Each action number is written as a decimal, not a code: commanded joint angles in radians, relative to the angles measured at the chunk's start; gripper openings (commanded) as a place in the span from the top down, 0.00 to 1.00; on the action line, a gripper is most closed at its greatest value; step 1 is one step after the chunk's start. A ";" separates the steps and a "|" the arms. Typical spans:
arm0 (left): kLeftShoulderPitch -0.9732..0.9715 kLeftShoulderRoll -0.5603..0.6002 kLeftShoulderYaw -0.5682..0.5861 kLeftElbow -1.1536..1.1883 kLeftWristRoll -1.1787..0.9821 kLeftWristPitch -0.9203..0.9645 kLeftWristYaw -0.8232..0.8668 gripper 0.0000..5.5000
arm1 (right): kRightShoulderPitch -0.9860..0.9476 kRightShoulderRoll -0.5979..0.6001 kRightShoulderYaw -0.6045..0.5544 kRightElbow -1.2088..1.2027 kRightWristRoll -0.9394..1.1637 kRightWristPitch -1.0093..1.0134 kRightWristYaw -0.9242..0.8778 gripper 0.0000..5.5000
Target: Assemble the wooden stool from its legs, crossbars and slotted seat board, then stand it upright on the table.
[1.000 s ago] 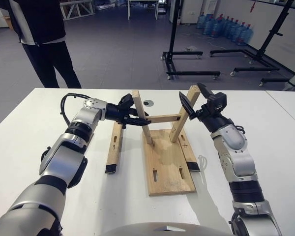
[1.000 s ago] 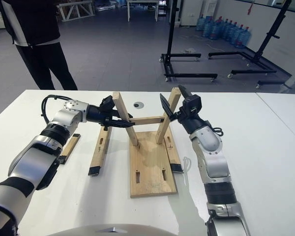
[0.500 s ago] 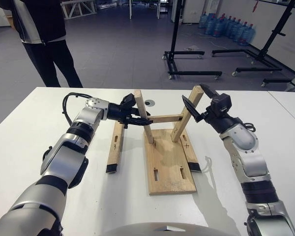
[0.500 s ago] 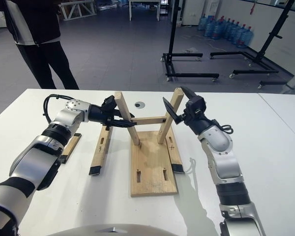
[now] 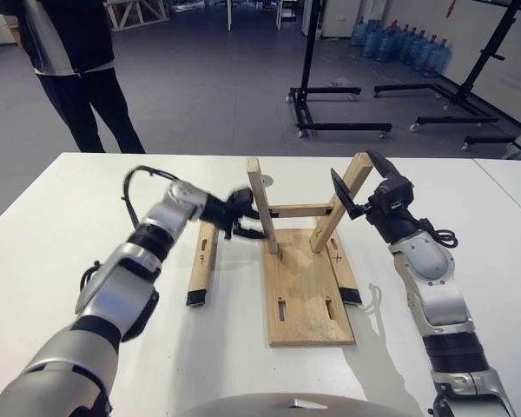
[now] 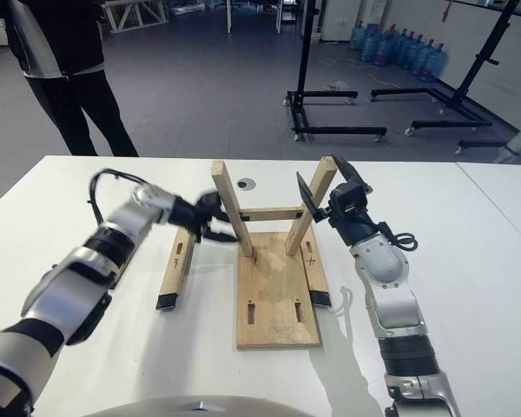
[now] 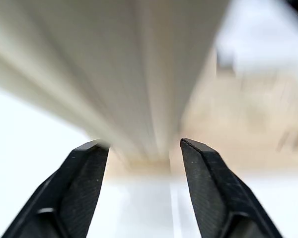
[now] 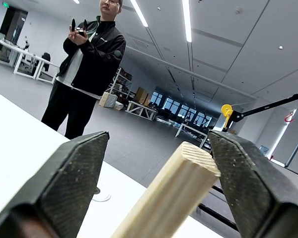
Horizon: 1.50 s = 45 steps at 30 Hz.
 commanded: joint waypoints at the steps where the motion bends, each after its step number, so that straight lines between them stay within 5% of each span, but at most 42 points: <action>1: -0.037 -0.021 0.036 -0.022 0.053 0.013 0.021 0.42 | -0.050 0.000 -0.011 -0.021 -0.039 -0.011 0.002 0.33; 9: -0.033 0.074 0.153 -0.108 0.071 0.042 0.011 0.22 | -0.066 -0.016 -0.083 -0.027 -0.028 0.007 0.011 0.33; 16: 0.038 0.151 0.277 -0.278 0.089 0.103 0.170 0.22 | -0.041 0.012 -0.135 -0.101 0.105 0.075 0.037 0.33; 20: 0.258 0.196 0.415 -0.584 0.030 0.291 0.323 0.22 | 0.147 -0.006 -0.155 -0.292 0.356 0.200 0.145 0.33; 25: 0.583 0.172 0.539 -0.930 -0.040 0.473 0.490 0.22 | 0.426 -0.049 -0.105 -0.370 0.386 0.262 0.268 0.33; 32: 0.619 0.104 0.508 -0.984 -0.039 0.518 0.616 0.22 | 0.241 0.030 0.098 -0.036 0.167 0.213 0.296 0.33; 45: 0.604 0.103 0.468 -0.964 -0.038 0.501 0.645 0.22 | 0.115 0.062 0.111 0.143 0.182 0.237 0.417 0.33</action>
